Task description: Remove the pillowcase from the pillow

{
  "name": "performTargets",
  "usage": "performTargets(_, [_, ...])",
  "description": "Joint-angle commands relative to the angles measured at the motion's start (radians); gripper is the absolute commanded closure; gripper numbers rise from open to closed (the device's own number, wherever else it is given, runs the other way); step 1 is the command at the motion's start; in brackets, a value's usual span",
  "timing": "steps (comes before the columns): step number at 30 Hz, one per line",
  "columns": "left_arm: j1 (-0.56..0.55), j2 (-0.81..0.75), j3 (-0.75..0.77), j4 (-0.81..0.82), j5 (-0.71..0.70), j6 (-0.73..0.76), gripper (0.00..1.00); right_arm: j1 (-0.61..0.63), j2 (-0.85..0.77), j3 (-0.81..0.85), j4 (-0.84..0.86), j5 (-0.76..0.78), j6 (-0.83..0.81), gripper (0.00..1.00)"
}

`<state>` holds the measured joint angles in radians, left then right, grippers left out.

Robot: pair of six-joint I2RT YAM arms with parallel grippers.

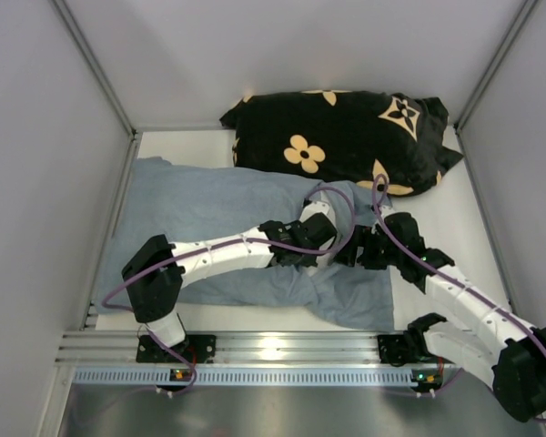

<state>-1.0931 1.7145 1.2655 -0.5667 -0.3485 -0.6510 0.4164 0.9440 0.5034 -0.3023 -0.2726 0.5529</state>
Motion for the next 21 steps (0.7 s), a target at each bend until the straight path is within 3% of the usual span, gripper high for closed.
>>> performTargets(1, [0.032,-0.027,0.026,0.031,0.011,0.04,1.0,0.018,-0.001,-0.003,0.006,-0.071,-0.022,0.19])
performTargets(3, [0.035,-0.044,0.044,0.036,0.011,0.059,1.0,0.027,0.001,-0.005,0.023,-0.085,-0.004,0.03])
performTargets(8, [0.042,-0.053,0.08,0.039,0.016,0.07,1.0,0.044,0.01,-0.037,0.13,-0.181,0.126,0.01])
performTargets(11, [0.045,-0.061,0.078,0.047,0.014,0.068,1.0,0.042,0.114,-0.113,0.352,-0.402,0.256,0.01])
performTargets(12, [0.048,-0.064,0.078,0.048,0.017,0.068,1.0,0.044,0.152,-0.153,0.611,-0.477,0.331,0.01])
performTargets(13, [0.052,-0.062,0.08,0.047,0.019,0.068,1.0,0.041,0.236,-0.234,0.74,-0.553,0.404,0.01])
performTargets(15, [0.056,-0.07,0.08,0.048,0.019,0.068,1.0,0.048,0.3,-0.279,0.899,-0.557,0.492,0.01])
performTargets(16, [0.065,-0.073,0.083,0.05,0.02,0.07,1.0,0.053,0.315,-0.281,0.844,-0.512,0.469,0.01])
performTargets(18, [0.079,-0.082,0.092,0.05,0.02,0.077,1.0,0.065,0.296,-0.276,0.716,-0.435,0.385,0.1])
performTargets(21, [0.11,-0.101,0.101,0.048,0.025,0.096,1.0,0.071,0.16,-0.273,0.487,-0.286,0.337,0.5])
